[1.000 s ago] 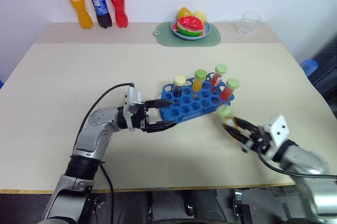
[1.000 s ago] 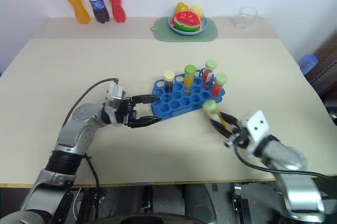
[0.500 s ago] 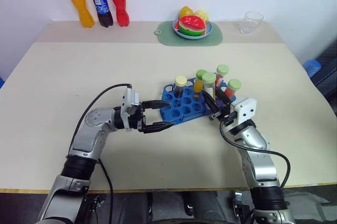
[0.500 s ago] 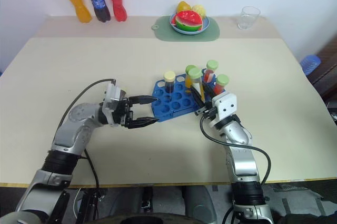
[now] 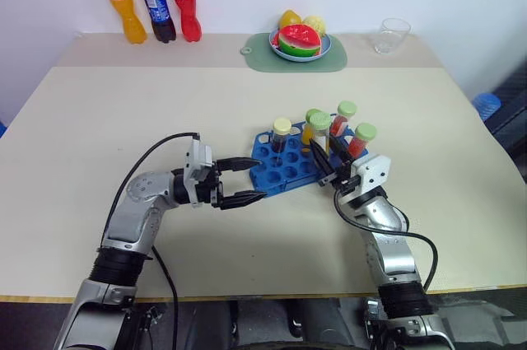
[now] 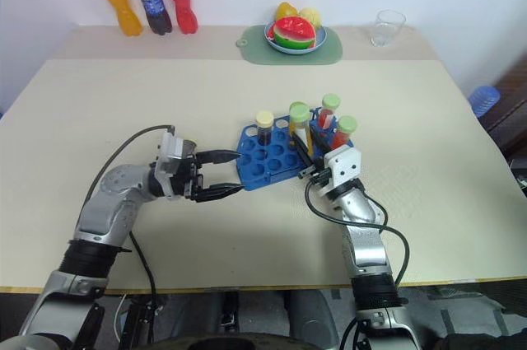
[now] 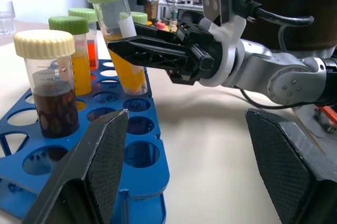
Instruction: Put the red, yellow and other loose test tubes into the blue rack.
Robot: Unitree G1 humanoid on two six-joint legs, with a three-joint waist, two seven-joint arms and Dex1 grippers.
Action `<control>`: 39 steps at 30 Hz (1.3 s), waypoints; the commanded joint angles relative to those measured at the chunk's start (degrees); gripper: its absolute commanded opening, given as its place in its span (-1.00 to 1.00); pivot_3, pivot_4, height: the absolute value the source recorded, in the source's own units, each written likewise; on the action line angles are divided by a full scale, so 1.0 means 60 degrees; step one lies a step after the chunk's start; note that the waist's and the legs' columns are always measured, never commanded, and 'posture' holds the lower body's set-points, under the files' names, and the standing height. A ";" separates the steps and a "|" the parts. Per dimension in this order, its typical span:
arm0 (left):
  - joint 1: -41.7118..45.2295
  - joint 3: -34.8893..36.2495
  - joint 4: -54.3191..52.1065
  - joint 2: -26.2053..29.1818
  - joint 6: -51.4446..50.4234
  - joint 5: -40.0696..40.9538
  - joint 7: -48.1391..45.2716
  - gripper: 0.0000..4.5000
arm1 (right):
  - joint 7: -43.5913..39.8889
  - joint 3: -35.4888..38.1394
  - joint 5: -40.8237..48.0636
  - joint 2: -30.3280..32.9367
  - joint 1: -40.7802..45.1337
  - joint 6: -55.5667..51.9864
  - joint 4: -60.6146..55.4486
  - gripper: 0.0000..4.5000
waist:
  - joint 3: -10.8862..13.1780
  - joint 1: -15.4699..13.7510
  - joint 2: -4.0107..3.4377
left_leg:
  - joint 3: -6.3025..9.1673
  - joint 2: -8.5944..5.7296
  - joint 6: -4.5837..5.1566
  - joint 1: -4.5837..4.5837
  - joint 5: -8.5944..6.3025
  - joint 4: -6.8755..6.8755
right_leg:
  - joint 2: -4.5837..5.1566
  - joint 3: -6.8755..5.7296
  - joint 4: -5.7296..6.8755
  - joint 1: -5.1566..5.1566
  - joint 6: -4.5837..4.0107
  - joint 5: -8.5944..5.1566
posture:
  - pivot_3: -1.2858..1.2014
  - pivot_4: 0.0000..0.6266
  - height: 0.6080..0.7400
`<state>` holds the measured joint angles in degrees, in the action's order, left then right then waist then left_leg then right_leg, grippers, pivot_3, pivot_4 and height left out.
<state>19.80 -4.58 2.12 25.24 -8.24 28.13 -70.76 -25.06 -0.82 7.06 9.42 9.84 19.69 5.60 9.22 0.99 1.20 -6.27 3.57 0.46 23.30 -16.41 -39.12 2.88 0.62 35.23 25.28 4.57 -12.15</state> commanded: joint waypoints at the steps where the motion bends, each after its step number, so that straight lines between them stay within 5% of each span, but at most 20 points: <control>1: -0.0070 0.0270 -0.0333 0.0007 0.0010 0.0223 0.0097 0.63 | -0.0331 -0.0071 0.0384 -0.0030 -0.0156 -0.0123 0.0314 -0.64 | 0.0000 -0.0001 0.0000 | 0.0000 0.0000 0.0000 -0.0001 0.0000 0.0000 | 0.0000 0.0000 0.0000 -0.0002 0.0000 0.0000 | 0.03 -0.52 1.00; 8: 0.0004 0.0460 -0.0265 -0.0074 -0.0142 0.0329 0.0280 0.63 | -0.0199 0.0244 0.0134 0.0480 -0.0552 0.0256 -0.0154 0.84 | 0.0005 -0.0016 -0.0009 | -0.0002 0.0001 0.0000 0.0000 0.0000 0.0001 | 0.0001 0.0002 0.0000 0.0000 0.0000 0.0000 | 0.03 -0.52 1.00; 13: 0.0140 0.0900 -0.0538 -0.0271 -0.0690 0.0665 0.1179 0.63 | -0.0395 0.0455 0.0077 0.1461 -0.1345 -0.0334 -0.1739 0.84 | 0.0006 -0.0034 -0.0010 | 0.0004 -0.0001 0.0000 0.0001 0.0000 0.0000 | 0.0005 0.0004 -0.0001 0.0000 0.0000 0.0000 | 0.03 -0.52 1.00; 19: 0.0170 0.1503 -0.2079 -0.0033 -0.3430 0.0226 0.4899 0.63 | -0.1995 0.1166 0.1493 0.3747 -0.4022 -0.2300 -0.4644 0.84 | 0.0006 -0.0055 -0.0007 | 0.0029 -0.0004 0.0001 -0.0002 -0.0001 0.0001 | 0.0010 0.0007 -0.0004 -0.0011 0.0006 -0.0002 | 0.03 -0.52 1.00; 24: 0.1060 0.1786 -0.3057 0.1003 -0.8555 0.0405 0.7352 0.63 | -0.2797 0.2088 0.2462 0.4714 -0.5395 -0.3016 -0.6089 0.84 | 0.0013 -0.0027 -0.0002 | 0.0034 0.0004 0.0001 -0.0026 -0.0001 0.0004 | -0.0008 0.0014 0.0014 -0.0013 0.0006 -0.0003 | 0.03 -0.52 1.00; 29: 0.3499 0.2330 -0.1967 0.1090 -1.3748 0.0999 0.8383 0.63 | -0.3434 0.2500 0.3223 0.5596 -0.4575 -0.3840 -0.6481 0.84 | 0.0034 -0.0058 0.0035 | 0.0046 -0.0007 -0.0003 -0.0034 0.0002 -0.0008 | -0.0012 0.0011 0.0017 -0.0028 0.0008 -0.0004 | 0.03 -0.52 1.00; 39: 0.5737 0.1619 0.2625 0.1781 -1.4043 0.4194 1.2018 0.63 | -0.3760 0.2345 0.3063 0.5596 -0.3799 -0.4017 -0.6012 0.84 | 0.0034 -0.0090 0.0037 | 0.0062 -0.0008 -0.0007 -0.0013 0.0005 0.0015 | -0.0019 0.0011 0.0020 -0.0007 0.0012 -0.0015 | 0.03 -0.52 1.00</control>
<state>51.72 5.86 14.55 35.55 -92.02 50.00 -2.66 -47.35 12.88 25.30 43.38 -13.19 -4.70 -29.38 9.42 0.45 1.42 -5.93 3.51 0.42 23.22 -16.38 -39.05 2.79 0.70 35.35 25.24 4.64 -12.24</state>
